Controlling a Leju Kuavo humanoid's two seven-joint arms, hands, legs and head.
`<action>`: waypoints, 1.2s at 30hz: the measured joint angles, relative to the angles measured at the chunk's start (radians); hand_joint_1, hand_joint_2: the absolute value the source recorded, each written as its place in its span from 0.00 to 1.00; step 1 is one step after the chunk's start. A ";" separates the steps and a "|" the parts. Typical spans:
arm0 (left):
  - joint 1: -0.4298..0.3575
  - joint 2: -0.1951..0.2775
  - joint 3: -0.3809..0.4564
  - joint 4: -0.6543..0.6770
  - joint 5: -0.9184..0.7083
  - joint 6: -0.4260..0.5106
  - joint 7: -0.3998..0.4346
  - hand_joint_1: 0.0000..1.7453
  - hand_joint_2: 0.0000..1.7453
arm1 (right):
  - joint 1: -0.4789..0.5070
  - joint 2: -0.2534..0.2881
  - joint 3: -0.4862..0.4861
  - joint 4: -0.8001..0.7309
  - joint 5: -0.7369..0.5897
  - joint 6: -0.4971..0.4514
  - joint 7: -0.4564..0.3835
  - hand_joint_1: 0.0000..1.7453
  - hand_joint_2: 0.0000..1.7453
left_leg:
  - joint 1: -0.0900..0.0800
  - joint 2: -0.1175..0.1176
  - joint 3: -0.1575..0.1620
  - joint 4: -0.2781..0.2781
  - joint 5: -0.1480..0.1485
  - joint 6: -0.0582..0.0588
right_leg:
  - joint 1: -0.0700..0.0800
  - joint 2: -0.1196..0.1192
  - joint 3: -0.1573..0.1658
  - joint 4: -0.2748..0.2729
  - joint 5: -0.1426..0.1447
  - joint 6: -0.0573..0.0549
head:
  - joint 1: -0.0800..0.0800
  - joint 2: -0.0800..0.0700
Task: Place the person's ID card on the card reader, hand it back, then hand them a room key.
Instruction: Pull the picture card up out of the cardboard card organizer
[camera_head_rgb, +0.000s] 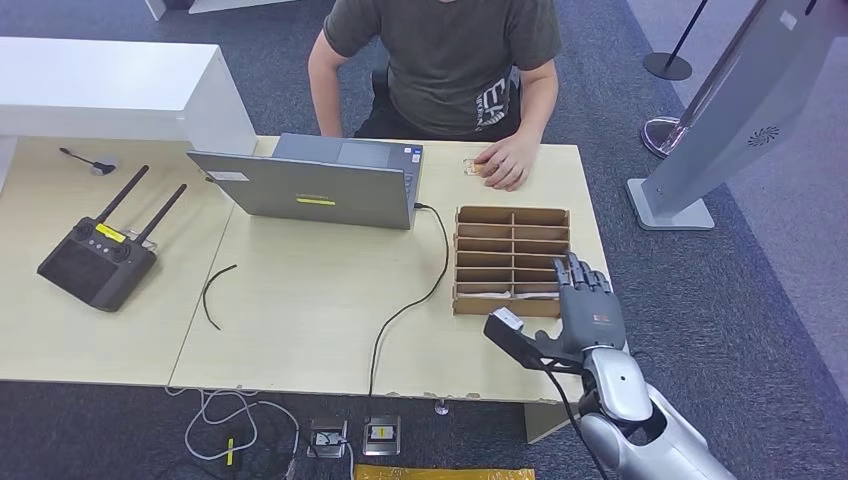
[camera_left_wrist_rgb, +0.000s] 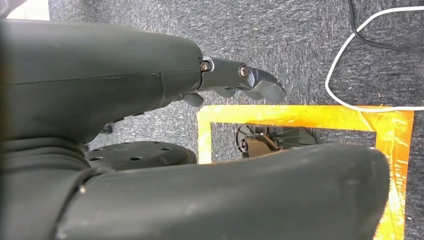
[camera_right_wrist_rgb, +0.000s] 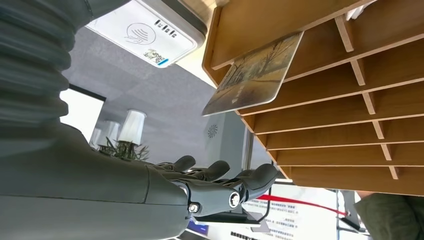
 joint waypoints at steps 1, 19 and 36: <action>0.000 0.000 0.000 0.000 0.000 0.000 0.001 0.00 0.00 | 0.000 0.001 0.000 0.002 -0.001 -0.001 -0.001 0.00 1.00 | 0.000 0.000 0.000 0.000 0.000 0.000 | 0.000 0.000 0.000 0.000 0.000 0.000 | 0.000 0.000; -0.001 0.000 0.000 0.000 -0.001 -0.004 0.008 0.00 0.00 | 0.000 0.022 -0.005 0.053 -0.012 -0.017 -0.035 0.00 1.00 | 0.000 0.000 0.000 0.000 0.000 0.000 | 0.000 0.000 0.000 0.000 0.000 0.000 | 0.000 0.000; 0.000 0.000 0.000 0.000 -0.010 -0.003 0.010 0.00 0.00 | -0.010 0.049 -0.017 0.102 -0.002 -0.018 -0.044 1.00 1.00 | 0.000 0.000 0.000 0.000 0.000 0.000 | 0.000 0.000 0.000 0.000 0.000 0.000 | 0.000 0.000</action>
